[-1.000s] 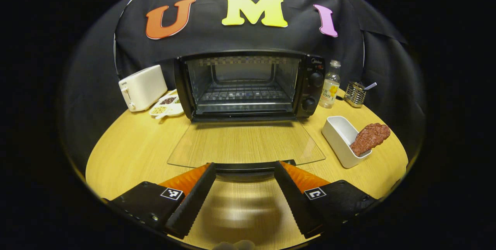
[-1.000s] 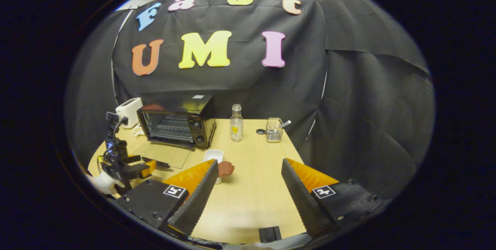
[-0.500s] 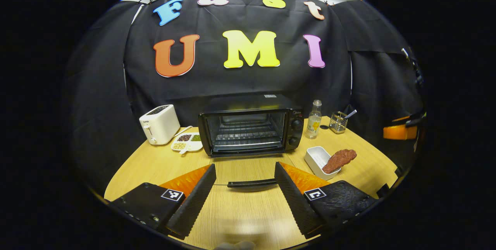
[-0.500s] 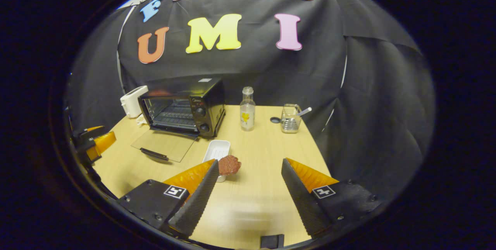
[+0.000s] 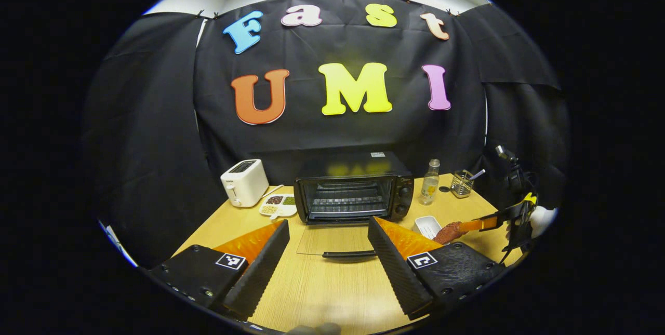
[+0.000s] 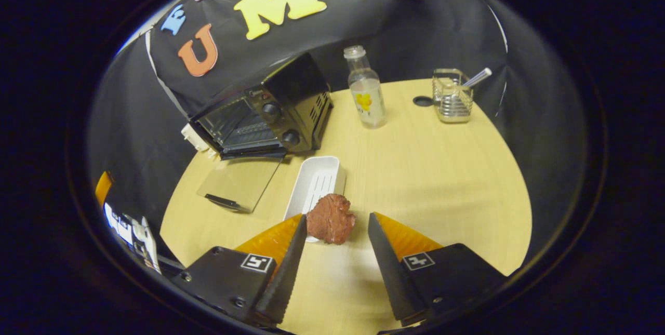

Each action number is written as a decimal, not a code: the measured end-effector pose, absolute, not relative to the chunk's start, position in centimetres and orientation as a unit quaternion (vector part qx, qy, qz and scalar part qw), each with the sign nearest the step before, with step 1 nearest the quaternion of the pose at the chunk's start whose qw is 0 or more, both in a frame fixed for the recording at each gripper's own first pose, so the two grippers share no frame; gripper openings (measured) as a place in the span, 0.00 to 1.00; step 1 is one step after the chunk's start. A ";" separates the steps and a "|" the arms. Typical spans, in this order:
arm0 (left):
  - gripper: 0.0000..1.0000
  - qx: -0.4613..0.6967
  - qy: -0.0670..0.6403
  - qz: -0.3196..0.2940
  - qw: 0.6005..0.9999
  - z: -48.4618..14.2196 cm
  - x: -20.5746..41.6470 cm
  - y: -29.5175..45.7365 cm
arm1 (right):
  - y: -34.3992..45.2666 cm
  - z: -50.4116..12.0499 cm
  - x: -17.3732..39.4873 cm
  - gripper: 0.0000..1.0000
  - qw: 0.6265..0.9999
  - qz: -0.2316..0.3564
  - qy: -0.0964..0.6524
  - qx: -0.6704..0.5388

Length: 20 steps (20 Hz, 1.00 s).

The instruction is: Open the electric oven with the left hand, put the food in, and close the electric oven.

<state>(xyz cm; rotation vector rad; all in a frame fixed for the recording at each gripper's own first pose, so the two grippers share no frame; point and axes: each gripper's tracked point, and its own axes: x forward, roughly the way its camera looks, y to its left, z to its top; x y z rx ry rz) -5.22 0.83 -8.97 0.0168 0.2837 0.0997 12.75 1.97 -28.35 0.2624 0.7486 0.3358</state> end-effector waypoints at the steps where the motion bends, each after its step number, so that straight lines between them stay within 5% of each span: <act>1: 0.97 0.008 0.143 0.058 0.988 -8.7 -5.4 0.9 | 2.1 -28.8 13.2 0.73 0.901 0.169 0.375 0.139; 3: 0.97 0.008 0.144 0.069 0.987 -8.4 -5.6 0.7 | 3.0 -29.4 13.5 0.55 0.877 0.197 0.403 0.173; 5: 0.97 0.000 0.145 0.082 0.986 -8.2 -6.0 0.5 | 3.0 -29.6 14.1 0.58 0.860 0.208 0.422 0.196; 7: 0.97 -0.011 0.147 0.096 0.984 -8.0 -6.1 0.6 | 2.7 -29.6 14.5 0.37 0.851 0.215 0.431 0.211; 11: 0.97 -0.019 0.143 0.121 0.982 -7.6 -6.8 0.6 | 3.3 -29.6 13.9 0.17 0.817 0.245 0.465 0.237; 12: 0.97 -0.019 0.144 0.126 0.981 -7.4 -7.0 0.6 | 3.2 -29.6 13.9 0.22 0.813 0.245 0.470 0.242; 20: 0.97 -0.019 0.144 0.130 0.981 -7.1 -7.0 0.6 | 3.2 -27.3 13.8 0.14 0.828 0.260 0.444 0.225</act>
